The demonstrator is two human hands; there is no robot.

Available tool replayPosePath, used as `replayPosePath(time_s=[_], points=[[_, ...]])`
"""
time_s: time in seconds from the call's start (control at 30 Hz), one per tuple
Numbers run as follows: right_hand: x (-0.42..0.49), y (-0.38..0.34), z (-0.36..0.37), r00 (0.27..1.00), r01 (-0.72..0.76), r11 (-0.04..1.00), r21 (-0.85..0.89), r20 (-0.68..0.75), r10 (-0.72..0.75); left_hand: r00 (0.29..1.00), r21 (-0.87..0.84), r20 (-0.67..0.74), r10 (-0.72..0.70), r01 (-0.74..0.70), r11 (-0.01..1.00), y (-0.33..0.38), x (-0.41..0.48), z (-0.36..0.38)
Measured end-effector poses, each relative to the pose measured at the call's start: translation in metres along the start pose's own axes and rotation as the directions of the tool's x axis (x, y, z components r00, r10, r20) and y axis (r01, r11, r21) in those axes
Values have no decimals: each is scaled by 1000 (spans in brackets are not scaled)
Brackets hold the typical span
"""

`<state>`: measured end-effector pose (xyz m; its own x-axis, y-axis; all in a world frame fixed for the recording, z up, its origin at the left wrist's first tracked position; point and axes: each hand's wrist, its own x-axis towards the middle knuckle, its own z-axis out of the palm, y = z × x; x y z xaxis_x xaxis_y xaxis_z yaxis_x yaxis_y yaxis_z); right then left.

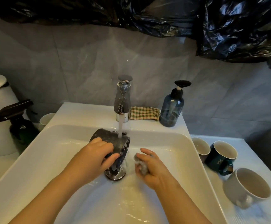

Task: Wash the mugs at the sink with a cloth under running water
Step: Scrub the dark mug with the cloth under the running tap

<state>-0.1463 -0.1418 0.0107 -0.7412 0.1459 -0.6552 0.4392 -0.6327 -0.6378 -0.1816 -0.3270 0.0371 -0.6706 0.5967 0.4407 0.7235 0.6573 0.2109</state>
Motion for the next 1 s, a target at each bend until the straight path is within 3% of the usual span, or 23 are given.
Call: replayPosePath(time_s=[0.23,0.33,0.43,0.53,0.63,0.7,0.8,0.9,1.0], points=[[-22,14,3,975,159,944,-288,-108,-197,972,216,101,211,-228,949,4,-18,-21],[-33,17,0,956,174,910,-376,-156,-247,949,205,125,289,-310,928,10,-23,-28],[-44,17,-3,947,171,859,-483,-161,-279,949,184,176,261,-292,939,23,-26,-36],[-56,18,-9,930,223,814,-536,-135,-343,981,76,155,119,-132,988,39,-26,-46],[-70,18,-19,916,291,777,-558,-71,-394,970,-176,119,-210,229,957,61,-25,-50],[-79,17,-27,923,309,776,-549,-22,-383,896,-434,91,-435,428,793,82,-20,-53],[-93,6,-43,905,346,813,-469,-62,-421,714,-743,269,-646,581,332,113,-7,-50],[-119,-16,-70,840,460,783,-419,-81,-537,637,-808,471,-611,589,-9,153,8,-44],[-153,-42,-108,784,517,757,-400,-133,-606,655,-798,568,-499,585,-141,201,21,-30]])
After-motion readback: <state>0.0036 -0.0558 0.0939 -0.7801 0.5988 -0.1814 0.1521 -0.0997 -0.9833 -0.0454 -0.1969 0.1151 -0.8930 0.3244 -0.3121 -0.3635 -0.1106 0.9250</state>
